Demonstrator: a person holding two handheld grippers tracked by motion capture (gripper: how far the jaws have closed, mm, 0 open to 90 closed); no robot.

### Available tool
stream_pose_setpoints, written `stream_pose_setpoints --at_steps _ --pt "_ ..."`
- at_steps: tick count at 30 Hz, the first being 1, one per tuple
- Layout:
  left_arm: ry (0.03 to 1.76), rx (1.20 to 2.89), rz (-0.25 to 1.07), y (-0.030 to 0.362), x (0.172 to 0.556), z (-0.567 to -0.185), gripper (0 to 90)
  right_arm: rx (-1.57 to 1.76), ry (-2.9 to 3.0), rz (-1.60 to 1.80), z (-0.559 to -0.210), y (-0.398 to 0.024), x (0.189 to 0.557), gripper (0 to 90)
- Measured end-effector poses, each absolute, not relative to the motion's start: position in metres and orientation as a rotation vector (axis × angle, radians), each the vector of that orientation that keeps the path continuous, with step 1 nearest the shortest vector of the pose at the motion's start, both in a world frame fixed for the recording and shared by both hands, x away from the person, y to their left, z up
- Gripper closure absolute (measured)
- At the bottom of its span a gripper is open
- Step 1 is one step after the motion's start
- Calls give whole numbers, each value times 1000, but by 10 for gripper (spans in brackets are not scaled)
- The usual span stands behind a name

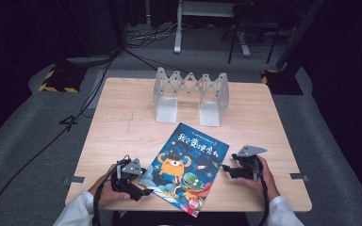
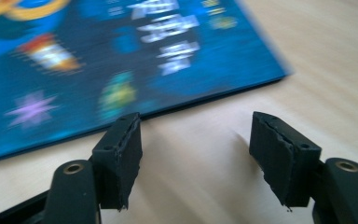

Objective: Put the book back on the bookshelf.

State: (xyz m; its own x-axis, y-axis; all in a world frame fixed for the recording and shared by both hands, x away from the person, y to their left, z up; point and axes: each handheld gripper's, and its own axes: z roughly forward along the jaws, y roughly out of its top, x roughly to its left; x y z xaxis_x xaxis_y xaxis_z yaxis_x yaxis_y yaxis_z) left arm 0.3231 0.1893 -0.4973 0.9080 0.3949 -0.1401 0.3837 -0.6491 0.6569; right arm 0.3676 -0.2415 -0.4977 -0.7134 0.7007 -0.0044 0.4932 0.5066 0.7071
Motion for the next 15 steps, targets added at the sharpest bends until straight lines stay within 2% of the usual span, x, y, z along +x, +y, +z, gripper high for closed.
stream_pose_setpoints --at_steps 5,8,15 --pt "532 2346 36 182 319 -498 175 913 2523 1034 -497 -230 350 376" --pt "531 2347 44 179 318 -498 170 912 2522 1026 -497 -228 353 357" --pt "498 2329 5 172 315 -499 171 982 2449 1019 -498 -232 374 379"
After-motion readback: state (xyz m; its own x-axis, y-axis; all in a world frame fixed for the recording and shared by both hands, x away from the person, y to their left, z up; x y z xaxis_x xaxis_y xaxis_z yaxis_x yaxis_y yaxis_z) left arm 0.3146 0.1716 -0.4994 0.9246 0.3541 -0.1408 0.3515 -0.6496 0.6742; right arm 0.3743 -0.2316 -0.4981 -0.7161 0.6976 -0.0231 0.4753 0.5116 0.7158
